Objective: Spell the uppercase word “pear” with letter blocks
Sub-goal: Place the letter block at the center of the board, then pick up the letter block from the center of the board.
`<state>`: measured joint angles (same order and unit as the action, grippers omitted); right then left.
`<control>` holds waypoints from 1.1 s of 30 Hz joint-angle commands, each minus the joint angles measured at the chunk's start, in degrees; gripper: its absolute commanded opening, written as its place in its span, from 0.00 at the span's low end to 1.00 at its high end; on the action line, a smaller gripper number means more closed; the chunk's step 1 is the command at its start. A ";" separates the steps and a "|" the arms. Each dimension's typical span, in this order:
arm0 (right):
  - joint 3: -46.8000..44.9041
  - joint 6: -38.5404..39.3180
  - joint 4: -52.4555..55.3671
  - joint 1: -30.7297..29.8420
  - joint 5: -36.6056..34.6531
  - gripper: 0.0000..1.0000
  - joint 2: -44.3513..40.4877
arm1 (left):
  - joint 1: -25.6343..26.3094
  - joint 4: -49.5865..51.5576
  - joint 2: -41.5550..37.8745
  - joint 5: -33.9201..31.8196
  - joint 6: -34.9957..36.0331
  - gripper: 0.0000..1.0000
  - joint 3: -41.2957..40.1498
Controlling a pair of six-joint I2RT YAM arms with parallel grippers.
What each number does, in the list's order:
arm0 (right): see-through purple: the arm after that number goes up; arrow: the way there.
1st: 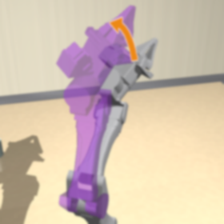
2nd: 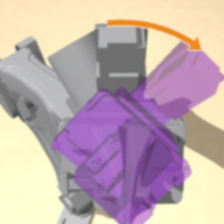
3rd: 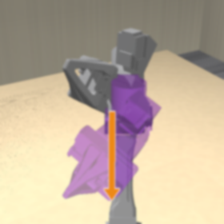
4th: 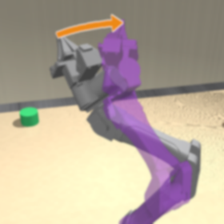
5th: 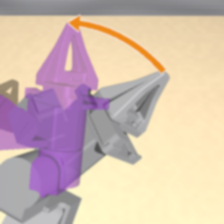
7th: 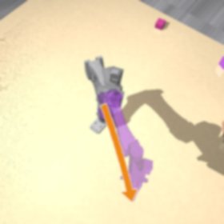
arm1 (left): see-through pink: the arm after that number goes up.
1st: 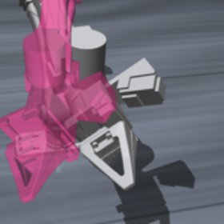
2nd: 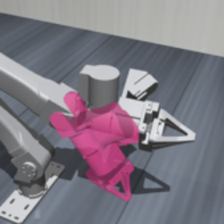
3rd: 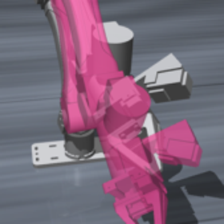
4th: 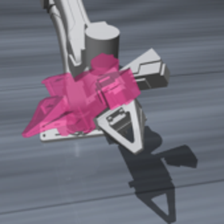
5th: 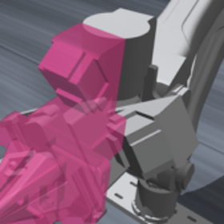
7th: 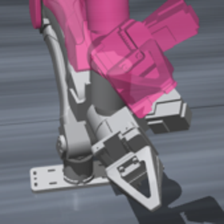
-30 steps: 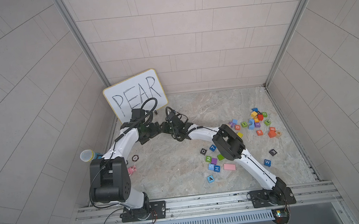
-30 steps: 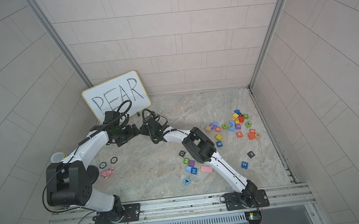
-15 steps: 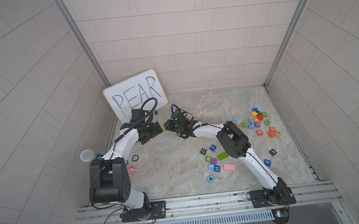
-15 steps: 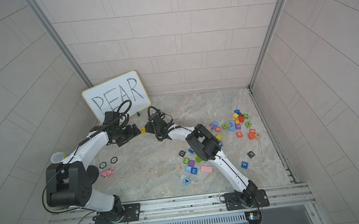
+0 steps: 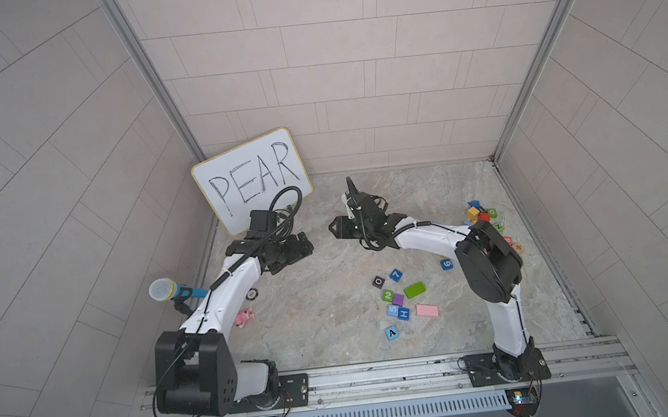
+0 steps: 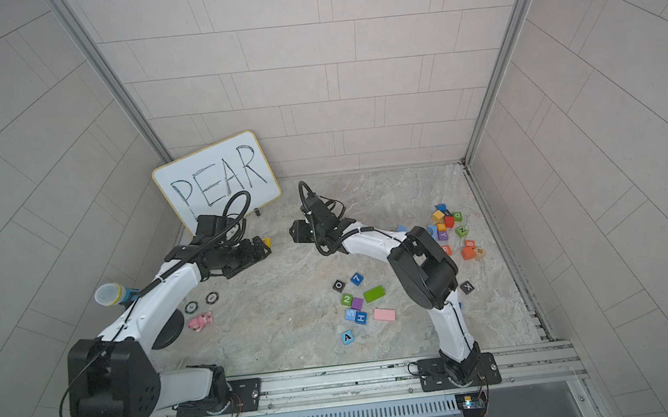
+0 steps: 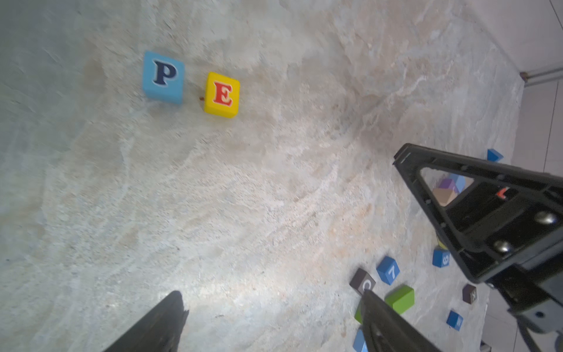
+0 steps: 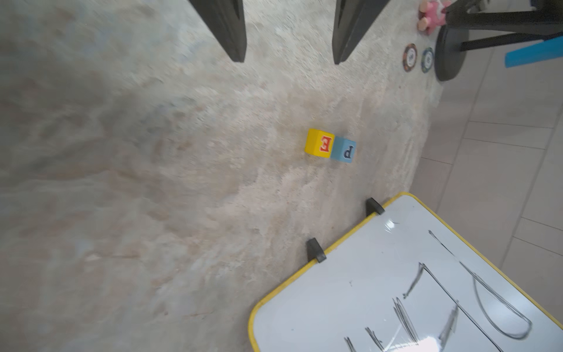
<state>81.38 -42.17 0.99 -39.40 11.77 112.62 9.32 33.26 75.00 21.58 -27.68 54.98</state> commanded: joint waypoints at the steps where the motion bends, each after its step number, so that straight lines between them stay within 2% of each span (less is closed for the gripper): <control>1: -6.19 7.24 7.85 -0.42 -3.97 0.52 -6.22 | 3.54 1.40 -3.36 -0.39 -2.33 0.94 -2.49; 5: -12.77 11.35 13.31 -0.59 -7.36 0.55 -13.29 | 9.66 1.46 -6.26 -1.98 -5.53 0.94 -4.59; 9: -19.75 14.49 17.87 -0.68 -12.59 0.65 -21.11 | 17.84 2.89 -8.70 -6.25 -8.77 0.93 -6.40; 11: -23.14 15.52 19.39 -0.59 -16.05 0.71 -25.14 | 22.49 4.09 -9.43 -9.66 -10.99 0.93 -7.05; 16: -29.90 16.10 20.80 0.22 -26.25 0.94 -35.22 | 32.90 7.04 -8.43 -15.60 -18.08 0.91 -7.04; 18: -31.84 16.49 20.72 1.74 -27.92 1.00 -38.17 | 37.35 7.82 -7.41 -18.40 -20.88 0.90 -6.52; 21: -34.17 16.27 19.39 6.52 -26.05 1.00 -41.04 | 44.23 9.21 -4.04 -22.05 -24.21 0.88 -4.72; 25: -36.23 15.37 15.54 12.51 -19.65 1.00 -41.32 | 52.18 12.34 4.34 -24.23 -25.79 0.86 0.38; 30: -36.87 15.98 15.03 14.34 -18.11 1.00 -40.72 | 59.32 14.64 15.38 -25.48 -26.72 0.84 9.17; 33: -38.41 15.57 14.20 15.55 -16.46 1.00 -41.18 | 61.70 14.59 21.14 -25.13 -26.92 0.84 13.11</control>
<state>44.21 -26.57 16.16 -24.75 -6.37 71.90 69.36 44.97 92.88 -1.78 -53.23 65.32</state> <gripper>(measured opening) 0.999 0.845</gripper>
